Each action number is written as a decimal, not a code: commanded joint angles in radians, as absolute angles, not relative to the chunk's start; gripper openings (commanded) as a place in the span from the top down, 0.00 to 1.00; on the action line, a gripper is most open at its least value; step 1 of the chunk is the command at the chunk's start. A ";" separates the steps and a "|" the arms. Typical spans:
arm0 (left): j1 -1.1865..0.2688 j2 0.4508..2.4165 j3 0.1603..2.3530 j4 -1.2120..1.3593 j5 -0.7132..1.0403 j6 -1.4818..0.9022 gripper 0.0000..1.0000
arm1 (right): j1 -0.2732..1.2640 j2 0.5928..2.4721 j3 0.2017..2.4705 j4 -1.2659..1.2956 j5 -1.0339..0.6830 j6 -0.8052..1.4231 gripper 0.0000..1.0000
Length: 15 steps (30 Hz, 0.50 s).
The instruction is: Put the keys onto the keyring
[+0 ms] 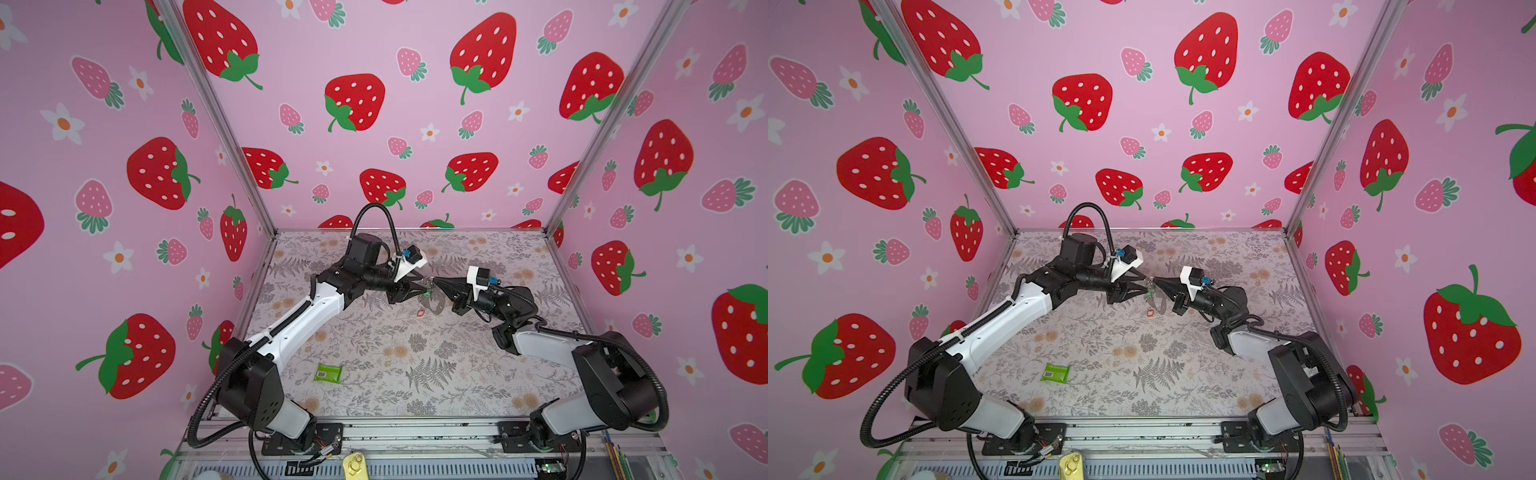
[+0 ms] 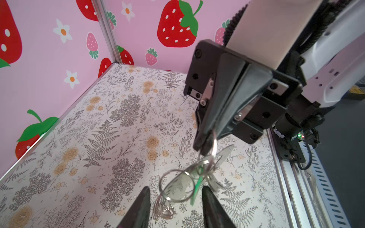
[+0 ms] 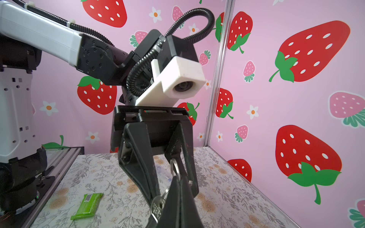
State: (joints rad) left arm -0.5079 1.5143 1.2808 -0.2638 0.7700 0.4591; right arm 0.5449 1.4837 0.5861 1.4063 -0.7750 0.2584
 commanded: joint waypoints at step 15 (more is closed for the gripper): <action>-0.508 1.520 1.231 -0.125 0.890 0.430 0.57 | 0.541 1.534 0.655 1.588 -0.756 0.343 1.00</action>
State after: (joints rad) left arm -0.5079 1.5139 1.2327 -0.1806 0.8631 0.4389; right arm 0.5449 1.5196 0.6205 1.4246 -0.7586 0.3031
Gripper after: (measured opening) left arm 0.433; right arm 0.041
